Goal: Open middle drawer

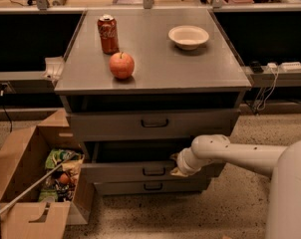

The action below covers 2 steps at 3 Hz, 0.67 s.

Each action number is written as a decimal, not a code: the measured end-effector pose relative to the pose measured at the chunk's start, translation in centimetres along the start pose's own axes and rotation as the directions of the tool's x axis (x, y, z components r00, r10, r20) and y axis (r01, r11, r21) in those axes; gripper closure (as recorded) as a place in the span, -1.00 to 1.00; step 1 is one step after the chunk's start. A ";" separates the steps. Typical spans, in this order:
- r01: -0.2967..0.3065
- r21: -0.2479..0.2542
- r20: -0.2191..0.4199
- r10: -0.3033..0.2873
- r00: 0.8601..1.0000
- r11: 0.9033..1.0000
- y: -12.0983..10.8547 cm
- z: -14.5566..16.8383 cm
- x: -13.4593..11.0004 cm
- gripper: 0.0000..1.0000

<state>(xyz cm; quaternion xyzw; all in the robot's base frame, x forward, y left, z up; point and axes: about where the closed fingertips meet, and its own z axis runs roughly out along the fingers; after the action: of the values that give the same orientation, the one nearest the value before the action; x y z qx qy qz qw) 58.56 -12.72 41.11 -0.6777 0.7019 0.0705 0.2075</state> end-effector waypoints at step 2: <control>-0.022 -0.068 0.015 0.024 1.000 0.997 4.1 -1.0 1.1 1.00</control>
Offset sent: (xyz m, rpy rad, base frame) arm -0.0654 -0.0189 -0.0066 0.0359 0.1250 0.0100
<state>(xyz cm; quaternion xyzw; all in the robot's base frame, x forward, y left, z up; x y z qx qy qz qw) 54.41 -13.84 40.81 -0.6757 0.7052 0.1021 0.1890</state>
